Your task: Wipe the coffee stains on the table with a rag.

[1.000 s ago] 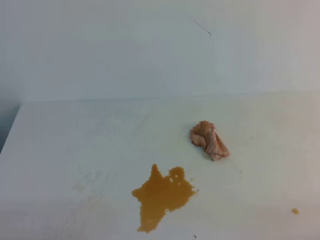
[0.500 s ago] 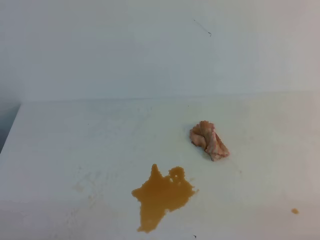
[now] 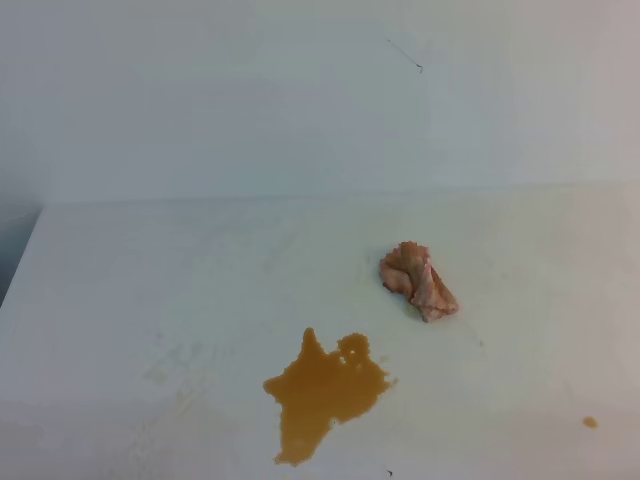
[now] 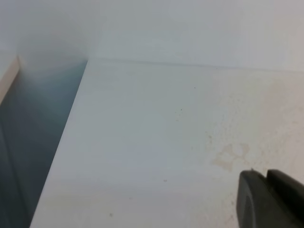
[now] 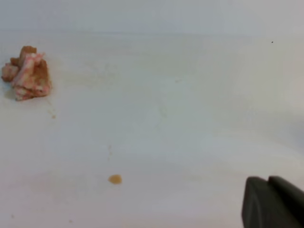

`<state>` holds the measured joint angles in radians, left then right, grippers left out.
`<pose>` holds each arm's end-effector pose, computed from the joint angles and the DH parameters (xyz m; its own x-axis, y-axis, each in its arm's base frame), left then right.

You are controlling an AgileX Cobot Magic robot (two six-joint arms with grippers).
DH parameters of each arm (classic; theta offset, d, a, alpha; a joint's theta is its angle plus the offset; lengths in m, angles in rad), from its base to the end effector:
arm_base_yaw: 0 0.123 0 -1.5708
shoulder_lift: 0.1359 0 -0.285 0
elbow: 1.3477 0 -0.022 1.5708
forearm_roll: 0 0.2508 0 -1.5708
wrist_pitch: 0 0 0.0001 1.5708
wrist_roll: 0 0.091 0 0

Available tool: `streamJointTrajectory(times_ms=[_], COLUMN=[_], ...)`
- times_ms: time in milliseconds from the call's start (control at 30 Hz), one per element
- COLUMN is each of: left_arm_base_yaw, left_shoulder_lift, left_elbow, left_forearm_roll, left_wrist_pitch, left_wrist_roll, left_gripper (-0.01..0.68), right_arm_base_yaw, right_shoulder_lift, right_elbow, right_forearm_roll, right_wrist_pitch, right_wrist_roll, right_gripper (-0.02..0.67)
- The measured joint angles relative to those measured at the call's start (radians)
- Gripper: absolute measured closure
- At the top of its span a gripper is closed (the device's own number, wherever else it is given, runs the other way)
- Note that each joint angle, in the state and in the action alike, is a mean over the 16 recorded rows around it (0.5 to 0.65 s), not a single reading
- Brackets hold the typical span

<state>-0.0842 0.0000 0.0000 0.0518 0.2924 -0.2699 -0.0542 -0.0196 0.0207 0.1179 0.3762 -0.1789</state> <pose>0.0545 -0.0032 0.1868 -0.2130 -0.2013 -0.9561 0.0236 0.9772 -0.2110 0.0522 0.0011 0.1737 -0.2836 -0.0538 -0.9574 -0.0069 0.9985 -0.0541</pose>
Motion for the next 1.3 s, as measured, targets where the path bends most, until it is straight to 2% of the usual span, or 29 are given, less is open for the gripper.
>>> streamJointTrajectory(times_ms=[400,933,1100,1300], left_arm_base_yaw=[0.000,0.000,0.000,-0.001], left_shoulder_lift=[-0.013,0.000,-0.007,-0.009], left_elbow=[0.013,0.000,0.008,0.010], left_forearm_roll=[0.000,0.000,0.000,0.000], left_wrist_pitch=[-0.006,0.000,-0.004,-0.005], left_wrist_roll=[0.000,0.000,0.000,0.000], left_gripper=[0.675,0.677,0.676,0.676], right_arm_base_yaw=[0.000,0.000,0.000,0.000], right_shoulder_lift=[0.000,0.000,0.000,0.013], right_elbow=[0.004,-0.013,-0.082,-0.232], right_forearm_roll=[0.046,0.297,0.236,0.023], right_wrist_pitch=[-0.087,-0.613,-0.702,-0.716], right_wrist_roll=[0.001,0.046,0.066,0.067], right_gripper=[0.651,0.651,0.651,0.651])
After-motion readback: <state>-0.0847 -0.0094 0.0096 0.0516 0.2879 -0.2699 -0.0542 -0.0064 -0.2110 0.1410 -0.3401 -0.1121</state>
